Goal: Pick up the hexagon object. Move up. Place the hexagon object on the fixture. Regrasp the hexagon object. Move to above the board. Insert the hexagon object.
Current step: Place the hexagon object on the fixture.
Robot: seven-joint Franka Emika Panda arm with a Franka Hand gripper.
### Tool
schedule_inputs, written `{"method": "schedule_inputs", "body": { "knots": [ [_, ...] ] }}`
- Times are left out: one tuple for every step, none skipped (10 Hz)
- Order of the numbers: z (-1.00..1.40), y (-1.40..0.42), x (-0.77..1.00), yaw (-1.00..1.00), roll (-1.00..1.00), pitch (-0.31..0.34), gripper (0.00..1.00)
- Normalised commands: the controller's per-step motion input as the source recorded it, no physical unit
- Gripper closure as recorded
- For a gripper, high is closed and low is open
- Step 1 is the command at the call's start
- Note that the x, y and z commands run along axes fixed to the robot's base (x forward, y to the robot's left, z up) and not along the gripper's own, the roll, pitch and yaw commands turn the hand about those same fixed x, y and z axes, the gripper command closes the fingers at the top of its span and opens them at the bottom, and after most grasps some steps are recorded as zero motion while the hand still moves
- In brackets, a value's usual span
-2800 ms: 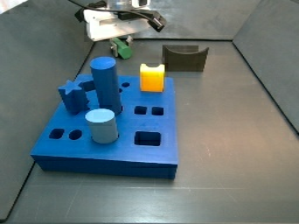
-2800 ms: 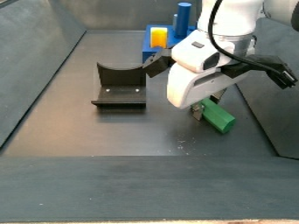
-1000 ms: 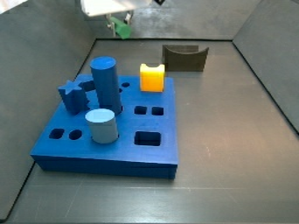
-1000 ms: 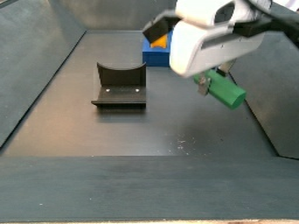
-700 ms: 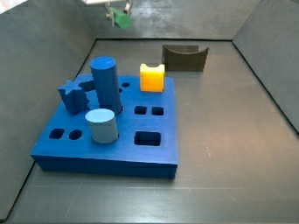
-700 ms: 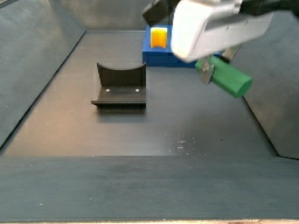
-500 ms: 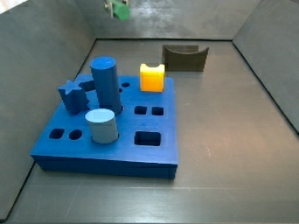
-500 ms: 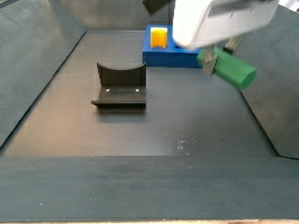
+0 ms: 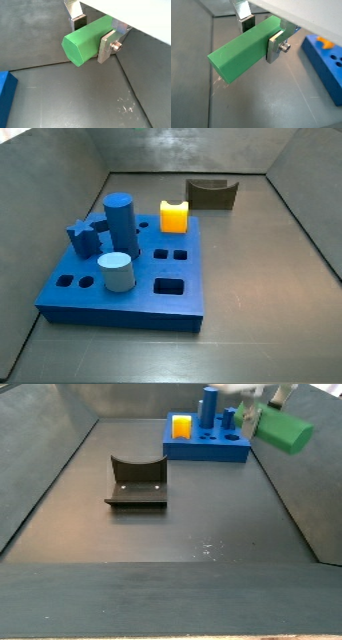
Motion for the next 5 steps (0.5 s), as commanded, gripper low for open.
{"method": "schedule_inputs", "body": {
  "knots": [
    [-0.09,-0.51,1.00,-1.00,-0.04,-0.097,1.00],
    [-0.08,-0.43,1.00,-1.00,-0.06,-0.110,1.00],
    [-0.08,-0.40,1.00,-1.00,-0.08,-0.108,1.00],
    [-0.08,-0.35,1.00,-1.00,-0.11,-0.123,1.00],
    [-0.08,-0.33,1.00,-0.96,-0.13,-0.126,1.00]
  ]
}}
